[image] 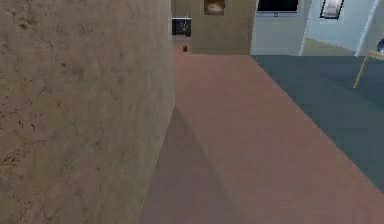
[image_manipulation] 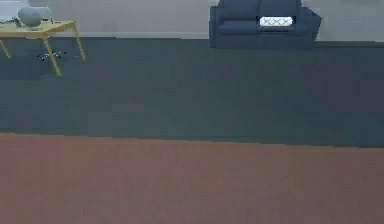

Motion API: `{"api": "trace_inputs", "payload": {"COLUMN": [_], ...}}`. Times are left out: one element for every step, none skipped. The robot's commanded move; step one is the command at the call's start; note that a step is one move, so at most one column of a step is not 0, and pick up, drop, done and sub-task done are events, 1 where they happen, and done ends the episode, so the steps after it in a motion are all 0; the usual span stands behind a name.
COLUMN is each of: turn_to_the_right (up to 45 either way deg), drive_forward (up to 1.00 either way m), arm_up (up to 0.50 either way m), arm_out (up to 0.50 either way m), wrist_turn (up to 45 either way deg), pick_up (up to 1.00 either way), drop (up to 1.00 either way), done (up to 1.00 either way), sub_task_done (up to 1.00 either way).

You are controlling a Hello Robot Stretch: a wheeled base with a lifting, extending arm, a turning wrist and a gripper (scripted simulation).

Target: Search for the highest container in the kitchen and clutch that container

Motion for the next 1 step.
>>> {"api": "trace_inputs", "payload": {"turn_to_the_right": [0.0], "drive_forward": [1.0], "arm_up": [0.0], "arm_out": [0.0], "wrist_turn": [0.0], "pick_up": [0.0], "drop": [0.0], "done": [0.0], "sub_task_done": [0.0]}}
